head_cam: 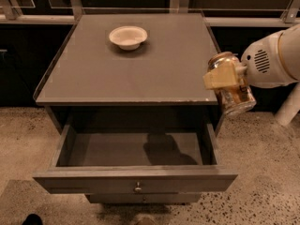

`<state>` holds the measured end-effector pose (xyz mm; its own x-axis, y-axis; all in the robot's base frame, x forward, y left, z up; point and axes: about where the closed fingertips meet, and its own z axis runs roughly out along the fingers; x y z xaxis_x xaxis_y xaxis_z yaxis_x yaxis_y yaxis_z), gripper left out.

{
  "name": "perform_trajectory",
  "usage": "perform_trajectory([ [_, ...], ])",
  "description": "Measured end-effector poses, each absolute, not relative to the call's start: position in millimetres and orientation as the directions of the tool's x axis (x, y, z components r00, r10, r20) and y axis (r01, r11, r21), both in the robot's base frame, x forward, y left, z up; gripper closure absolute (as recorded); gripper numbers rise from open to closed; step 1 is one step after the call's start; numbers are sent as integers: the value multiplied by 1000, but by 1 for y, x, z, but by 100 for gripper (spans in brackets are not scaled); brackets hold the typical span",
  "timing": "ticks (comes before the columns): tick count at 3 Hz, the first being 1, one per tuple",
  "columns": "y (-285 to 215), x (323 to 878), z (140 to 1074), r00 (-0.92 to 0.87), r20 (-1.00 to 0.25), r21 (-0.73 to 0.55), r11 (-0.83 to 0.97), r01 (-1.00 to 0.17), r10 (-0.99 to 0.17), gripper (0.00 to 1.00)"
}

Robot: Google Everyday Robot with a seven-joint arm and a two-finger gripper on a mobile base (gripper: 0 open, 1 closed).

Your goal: Place orange can into top drawer

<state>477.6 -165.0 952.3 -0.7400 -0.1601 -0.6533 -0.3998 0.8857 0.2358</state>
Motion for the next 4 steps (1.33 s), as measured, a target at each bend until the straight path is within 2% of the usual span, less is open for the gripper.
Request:
perform_trajectory([
  [1, -159, 477, 951, -737, -655, 239, 880, -410, -166, 100],
  [2, -136, 470, 913, -768, -626, 314, 857, -408, -136, 100],
  [4, -60, 456, 803, -830, -500, 397, 786, -474, -247, 100],
])
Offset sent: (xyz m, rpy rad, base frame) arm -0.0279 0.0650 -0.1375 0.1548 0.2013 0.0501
